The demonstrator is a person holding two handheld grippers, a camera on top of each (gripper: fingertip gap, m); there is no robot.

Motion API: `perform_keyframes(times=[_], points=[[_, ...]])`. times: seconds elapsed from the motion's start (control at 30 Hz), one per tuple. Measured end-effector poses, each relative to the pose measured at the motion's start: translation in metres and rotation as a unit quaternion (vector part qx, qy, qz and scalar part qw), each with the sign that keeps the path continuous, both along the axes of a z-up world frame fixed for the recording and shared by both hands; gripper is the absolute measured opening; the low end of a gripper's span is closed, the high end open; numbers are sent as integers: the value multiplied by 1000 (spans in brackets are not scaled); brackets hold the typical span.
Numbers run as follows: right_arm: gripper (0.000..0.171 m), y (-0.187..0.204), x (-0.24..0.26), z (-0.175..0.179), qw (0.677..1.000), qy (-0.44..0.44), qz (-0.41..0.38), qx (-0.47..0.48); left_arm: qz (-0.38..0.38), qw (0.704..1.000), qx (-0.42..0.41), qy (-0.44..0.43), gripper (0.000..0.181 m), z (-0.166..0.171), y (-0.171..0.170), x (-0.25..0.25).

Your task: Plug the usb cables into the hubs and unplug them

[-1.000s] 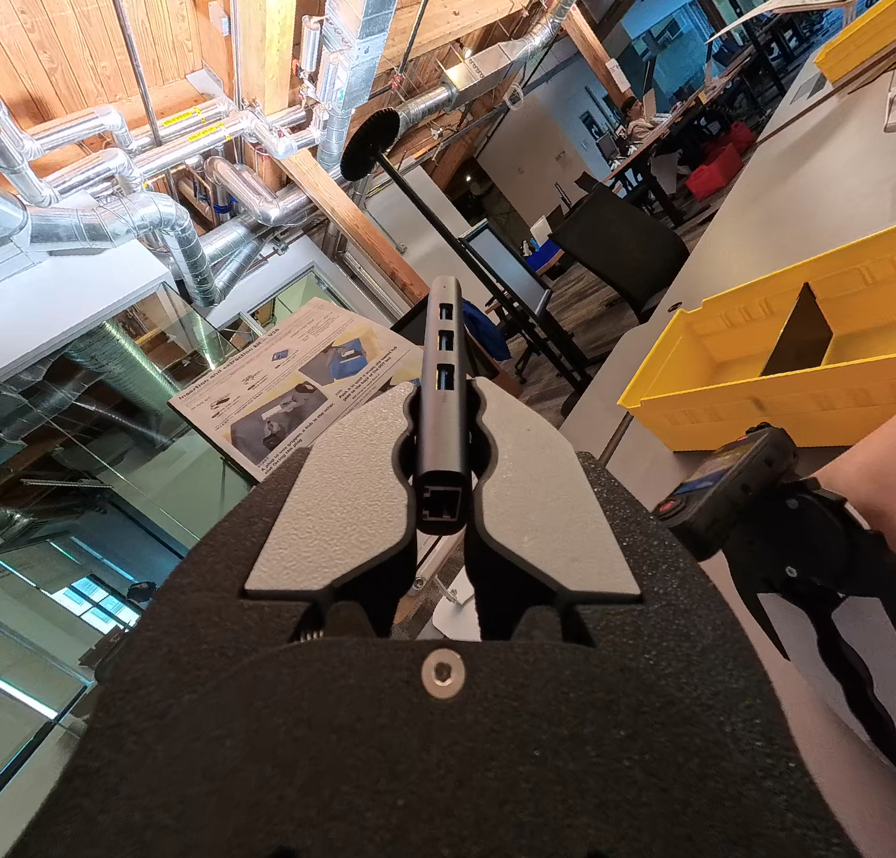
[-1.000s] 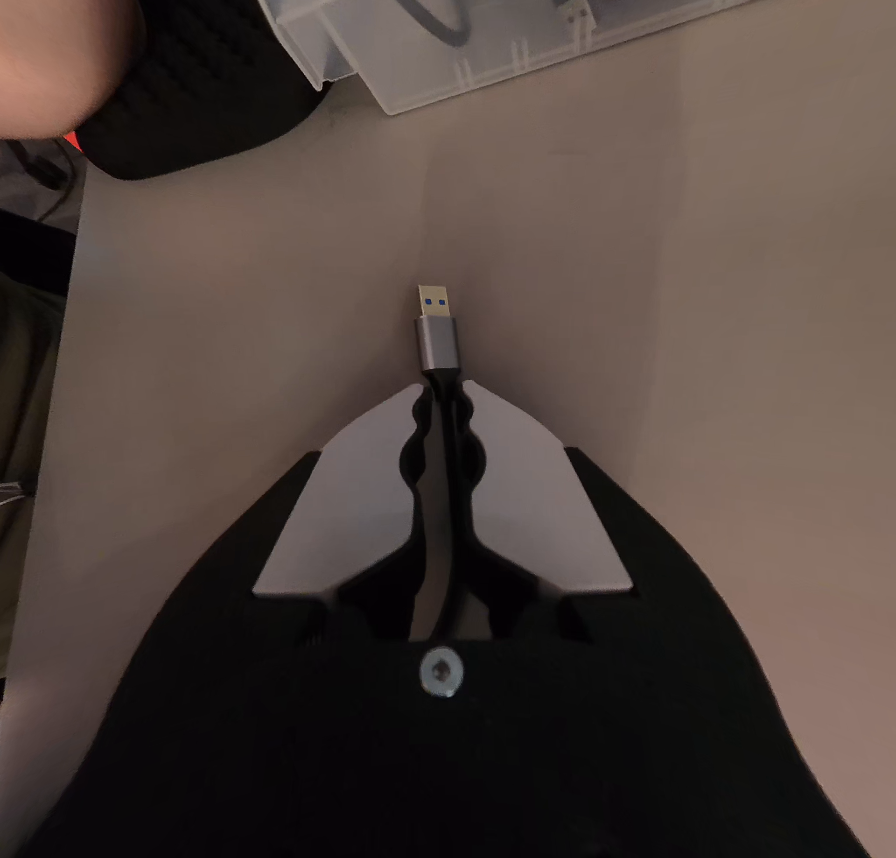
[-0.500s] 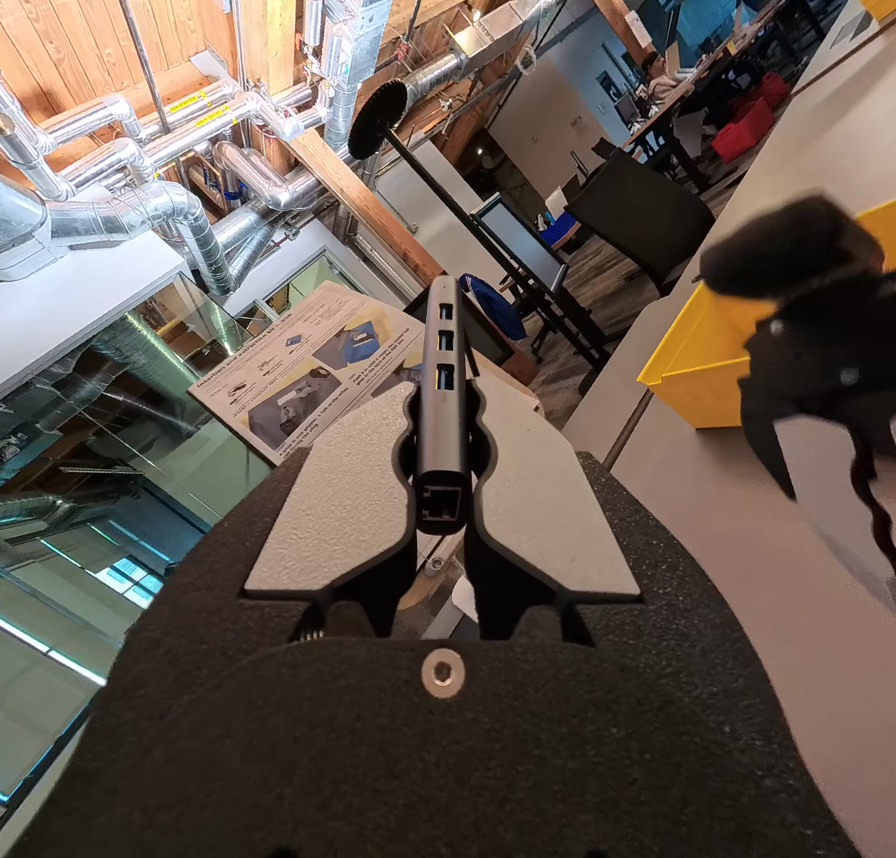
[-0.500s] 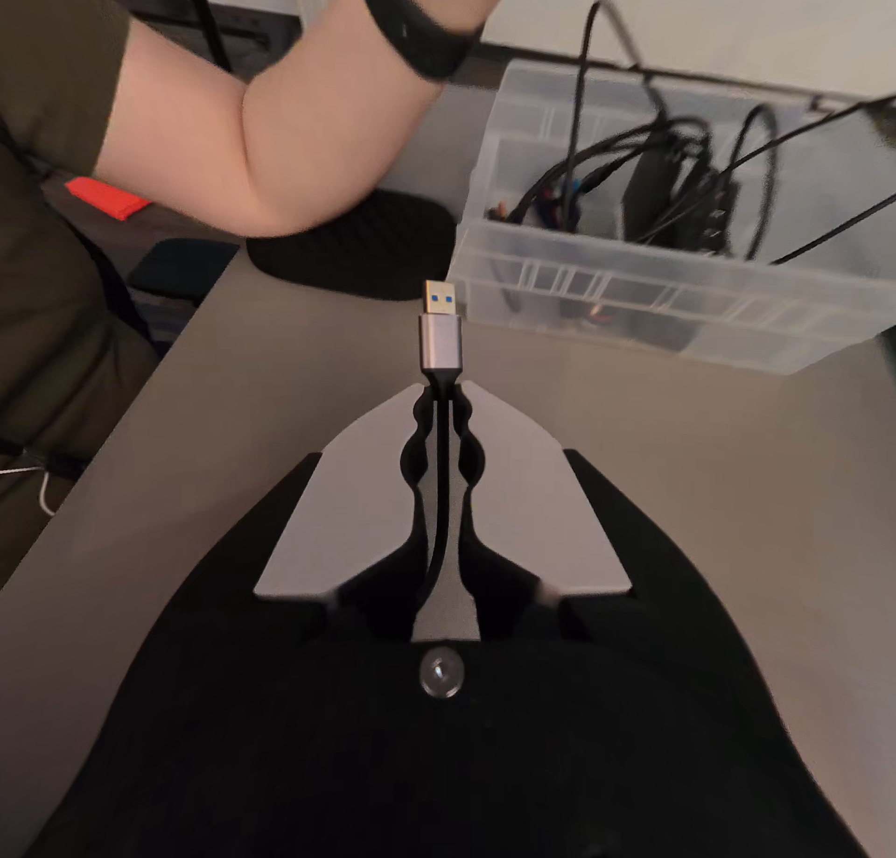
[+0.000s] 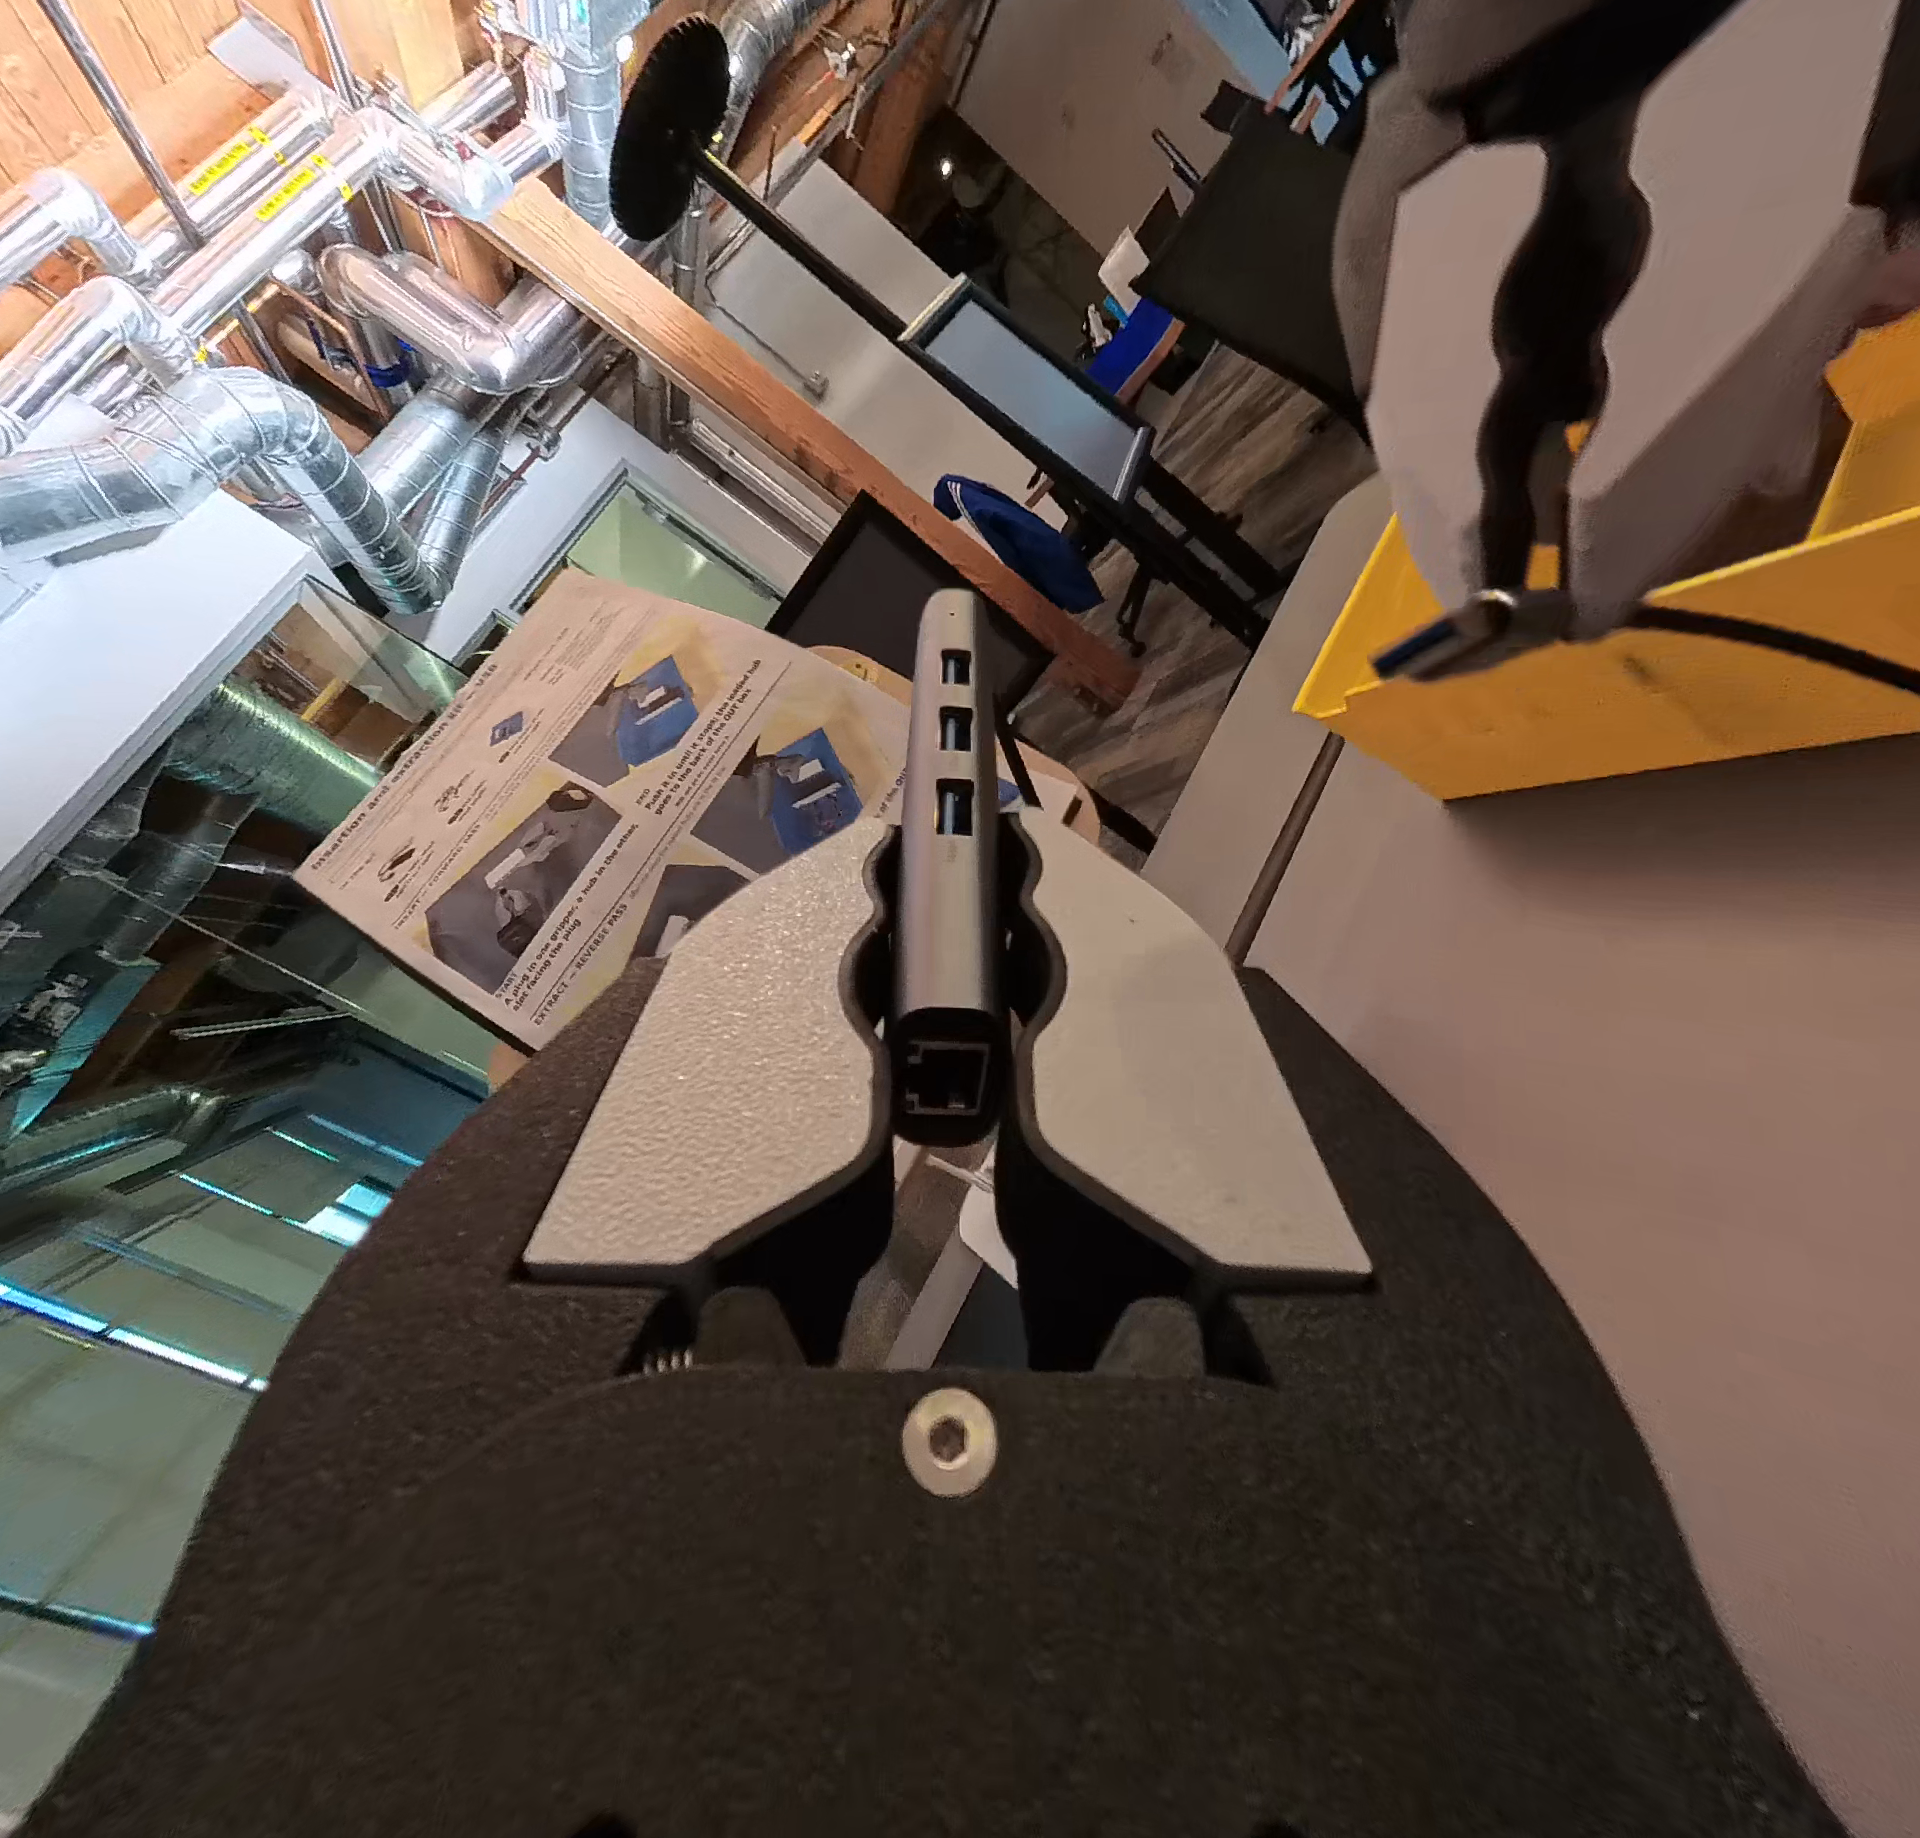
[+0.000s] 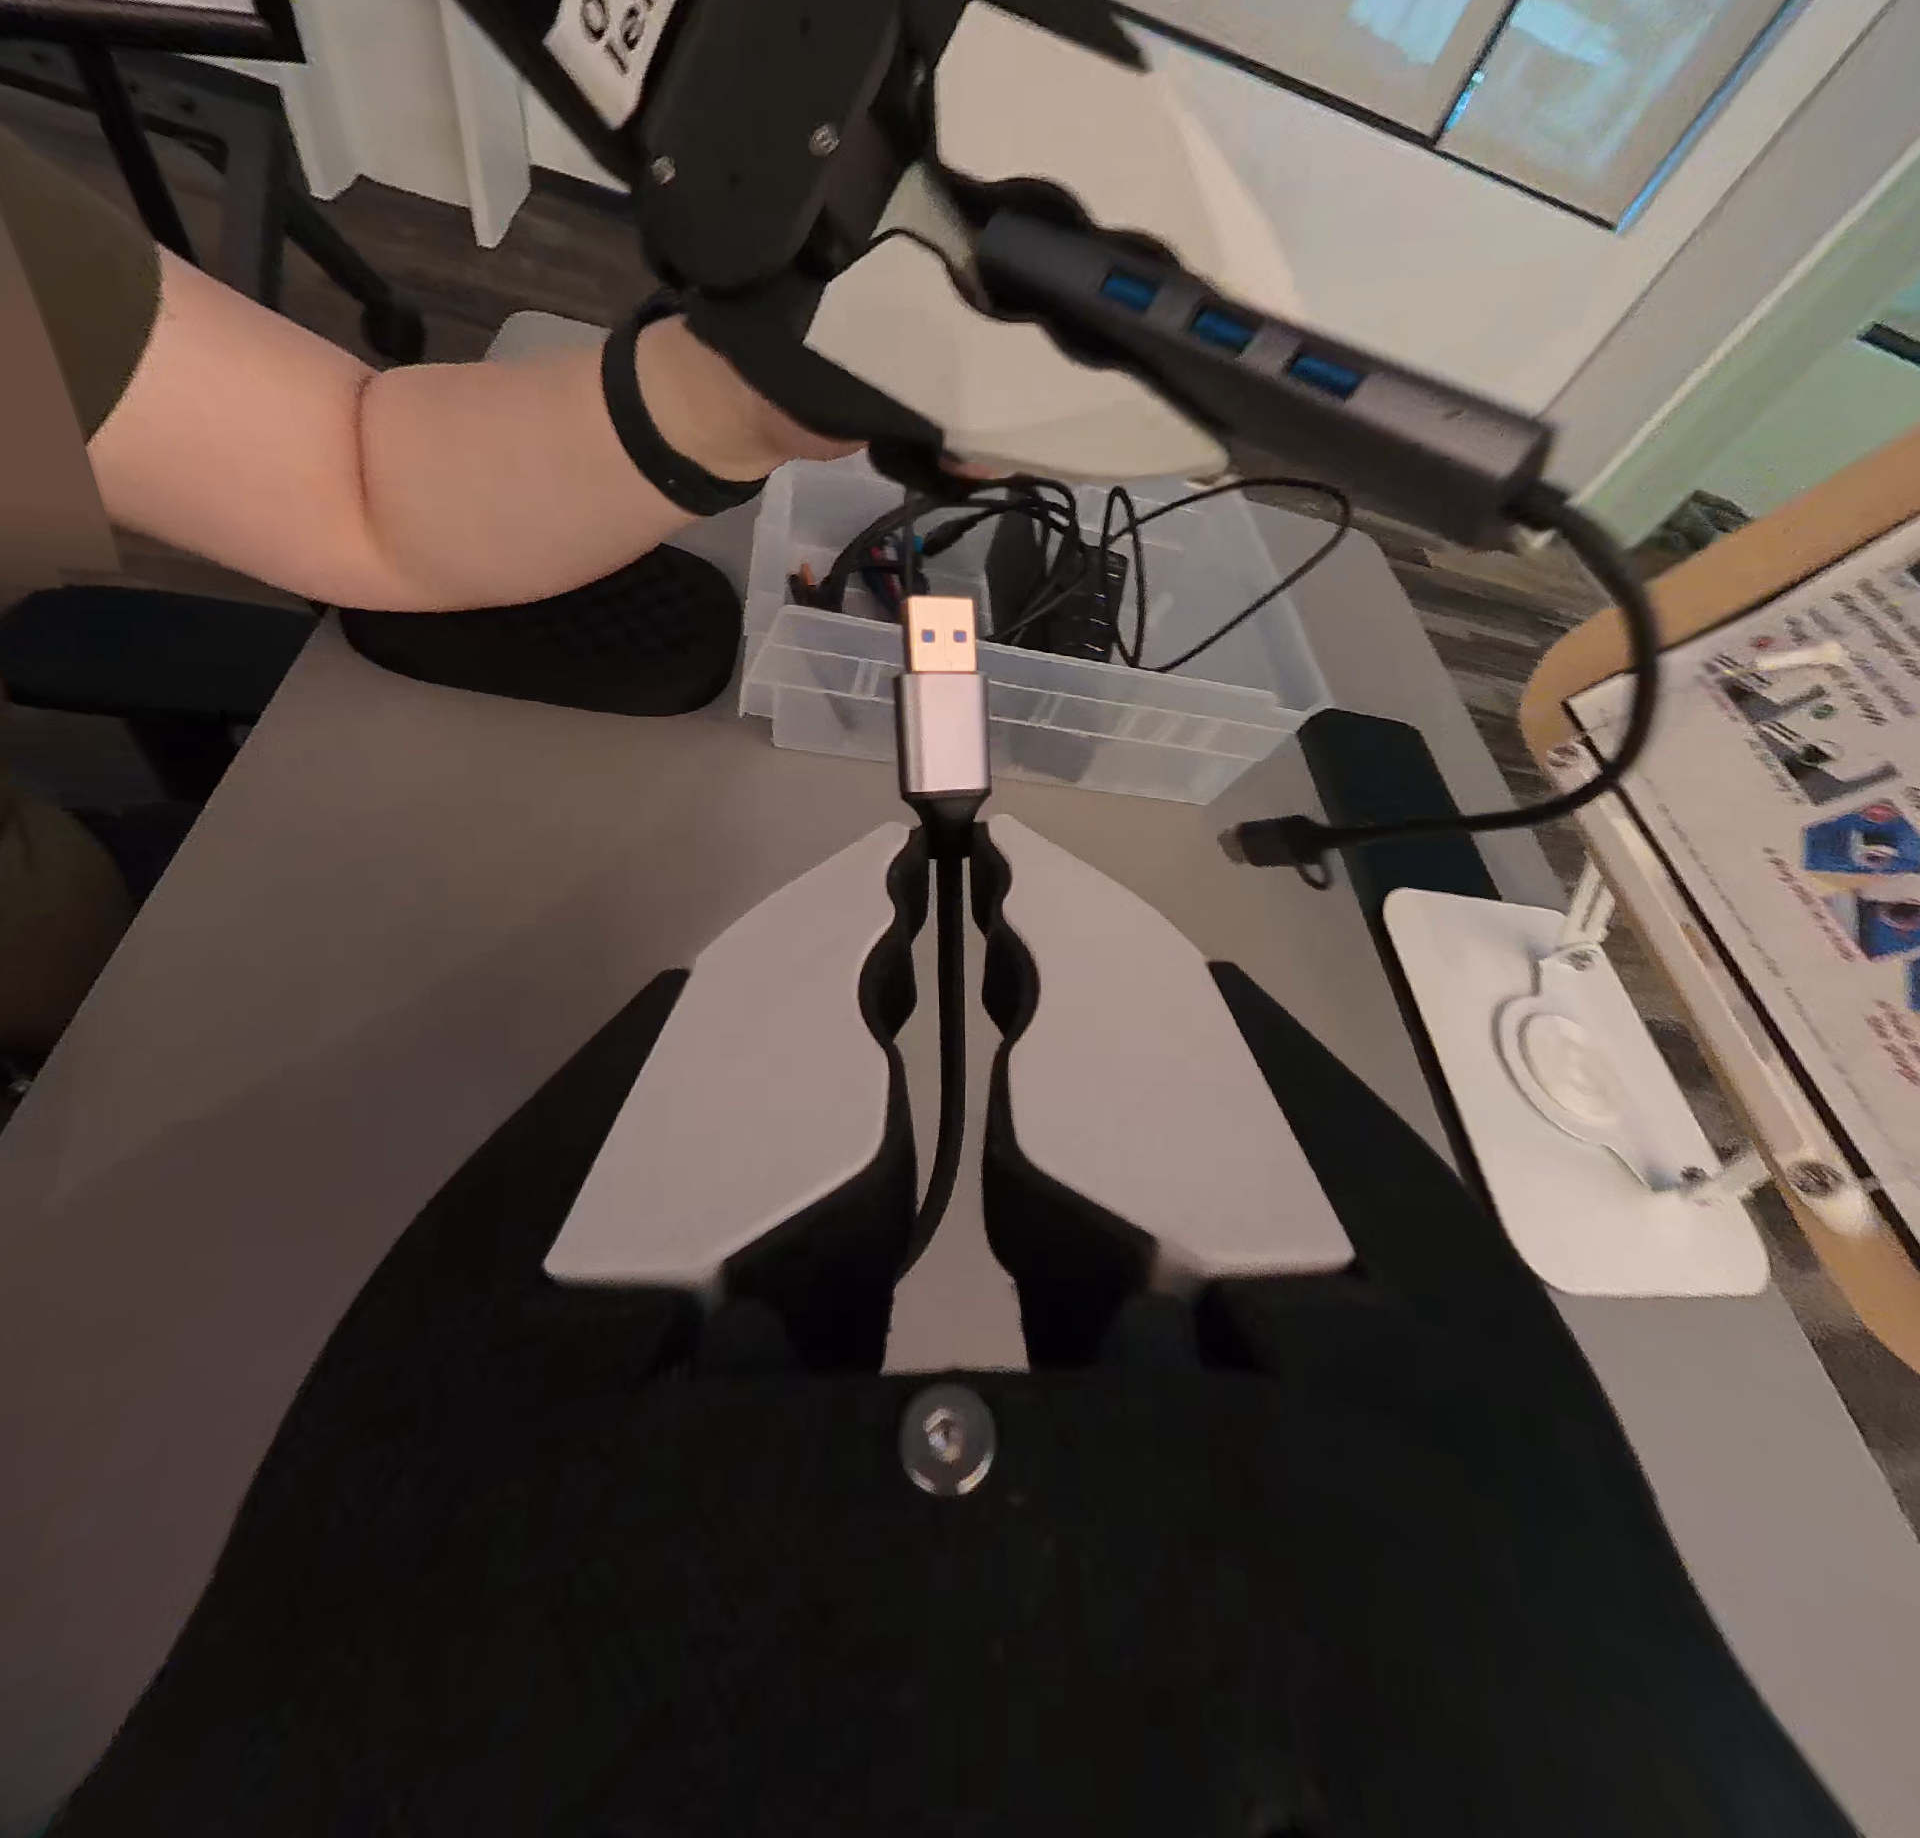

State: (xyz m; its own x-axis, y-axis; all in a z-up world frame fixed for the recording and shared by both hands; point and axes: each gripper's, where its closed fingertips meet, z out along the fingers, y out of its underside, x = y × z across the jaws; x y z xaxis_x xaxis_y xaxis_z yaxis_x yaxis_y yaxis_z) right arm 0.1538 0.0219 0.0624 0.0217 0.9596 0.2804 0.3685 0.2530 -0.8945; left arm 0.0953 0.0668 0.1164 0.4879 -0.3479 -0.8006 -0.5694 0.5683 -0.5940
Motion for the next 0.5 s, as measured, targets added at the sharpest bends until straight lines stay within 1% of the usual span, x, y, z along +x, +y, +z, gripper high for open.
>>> perform_keyframes(times=[0.13, 0.3, 0.4, 0.5], points=[[9, 12, 14, 7, 998, -14, -61, -7, 25, 999, 0, 34, 16, -12, 5, 7], [9, 20, 21, 7, 988, -58, -146, -6, 67, 993, 12, 99, 16, -36, 15, 18], [9, 29, 26, -2, 973, -103, -206, 3, 81, 989, 8, 126, 17, -51, 19, 27], [9, 34, 29, -14, 959, -141, -245, -3, 99, 984, 7, 148, 17, -62, 22, 33]])
